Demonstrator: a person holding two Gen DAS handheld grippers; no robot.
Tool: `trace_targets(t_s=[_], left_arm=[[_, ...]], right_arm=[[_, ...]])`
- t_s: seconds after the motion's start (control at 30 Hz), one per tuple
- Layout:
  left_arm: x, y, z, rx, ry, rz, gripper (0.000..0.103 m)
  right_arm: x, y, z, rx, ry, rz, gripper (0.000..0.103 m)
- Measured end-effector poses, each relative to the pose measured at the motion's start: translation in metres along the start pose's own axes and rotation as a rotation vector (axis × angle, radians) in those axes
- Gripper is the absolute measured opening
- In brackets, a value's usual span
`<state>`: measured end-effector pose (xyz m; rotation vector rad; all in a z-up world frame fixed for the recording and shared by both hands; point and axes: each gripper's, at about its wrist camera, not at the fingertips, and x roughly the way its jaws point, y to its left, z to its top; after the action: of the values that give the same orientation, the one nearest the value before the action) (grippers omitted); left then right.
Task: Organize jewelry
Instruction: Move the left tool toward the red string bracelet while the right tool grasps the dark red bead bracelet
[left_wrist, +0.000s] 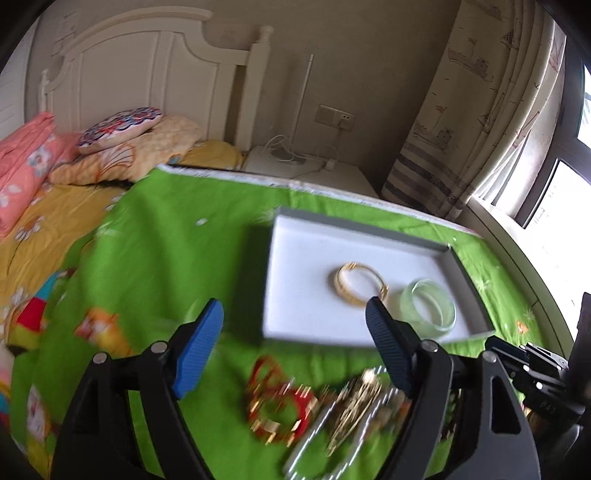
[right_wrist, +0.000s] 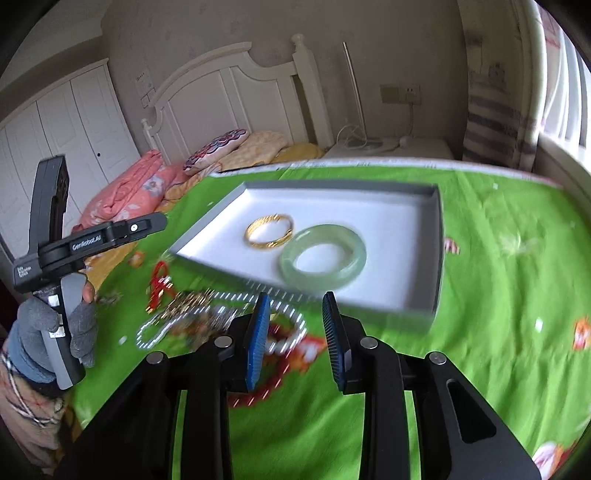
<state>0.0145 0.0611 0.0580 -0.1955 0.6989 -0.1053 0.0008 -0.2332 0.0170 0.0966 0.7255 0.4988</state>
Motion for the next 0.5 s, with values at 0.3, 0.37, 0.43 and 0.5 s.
trace_targets(t_s=[0.3, 0.37, 0.43, 0.5], left_arm=[[-0.035, 0.046, -0.050, -0.081, 0.026, 0.041, 0.086], [-0.036, 0.052, -0.056, -0.091, 0.033, 0.036, 0.087], [-0.032, 0.060, -0.067, -0.111, 0.051, 0.028, 0.089], [-0.033, 0.065, -0.068, -0.137, 0.048, -0.002, 0.089]], right_arm=[[-0.010, 0.008, -0.024, 0.039, 0.034, 0.032, 0.028], [-0.008, 0.018, -0.029, -0.002, 0.065, 0.020, 0.028], [-0.007, 0.029, -0.030, -0.056, 0.076, 0.008, 0.028], [-0.002, 0.045, -0.035, -0.131, 0.096, 0.006, 0.028]])
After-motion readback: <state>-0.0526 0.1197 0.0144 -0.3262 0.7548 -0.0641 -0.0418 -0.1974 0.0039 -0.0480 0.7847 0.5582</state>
